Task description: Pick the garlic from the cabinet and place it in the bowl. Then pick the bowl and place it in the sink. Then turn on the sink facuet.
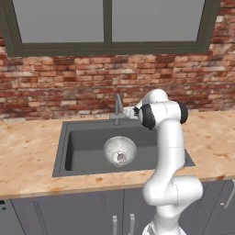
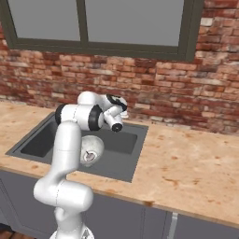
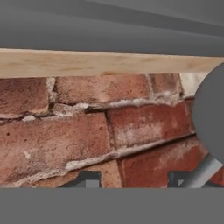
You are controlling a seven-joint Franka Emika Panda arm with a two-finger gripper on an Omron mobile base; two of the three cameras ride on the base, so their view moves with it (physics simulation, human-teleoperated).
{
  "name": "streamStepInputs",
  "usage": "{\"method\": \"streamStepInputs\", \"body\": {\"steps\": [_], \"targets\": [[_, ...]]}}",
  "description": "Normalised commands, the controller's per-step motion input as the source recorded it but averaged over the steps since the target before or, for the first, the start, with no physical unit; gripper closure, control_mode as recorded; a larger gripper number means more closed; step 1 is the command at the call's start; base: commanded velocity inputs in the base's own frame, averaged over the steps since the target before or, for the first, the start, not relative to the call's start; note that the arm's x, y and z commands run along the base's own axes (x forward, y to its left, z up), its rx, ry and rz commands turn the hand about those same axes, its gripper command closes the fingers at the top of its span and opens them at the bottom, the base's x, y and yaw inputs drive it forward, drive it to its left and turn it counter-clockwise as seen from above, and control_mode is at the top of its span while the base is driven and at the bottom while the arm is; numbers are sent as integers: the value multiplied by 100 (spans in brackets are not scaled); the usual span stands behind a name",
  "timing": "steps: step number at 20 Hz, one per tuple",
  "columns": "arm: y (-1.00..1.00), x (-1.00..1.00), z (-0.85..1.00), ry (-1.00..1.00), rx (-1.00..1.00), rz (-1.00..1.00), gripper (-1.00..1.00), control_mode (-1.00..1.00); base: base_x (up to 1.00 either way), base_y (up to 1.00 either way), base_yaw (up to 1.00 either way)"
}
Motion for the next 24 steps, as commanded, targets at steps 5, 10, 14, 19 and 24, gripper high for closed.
{"method": "streamStepInputs", "body": {"steps": [5,10,14,19,24], "targets": [[-31,2,0,2,16,-2,-100,-100,0,0,0],[-78,0,-35,0,11,0,-100,-100,0,0,0],[-74,0,-59,0,3,0,-100,-100,0,0,0],[-72,0,-65,0,1,0,-100,-100,0,0,0],[-80,0,-70,1,0,0,-100,-100,0,0,0]]}}
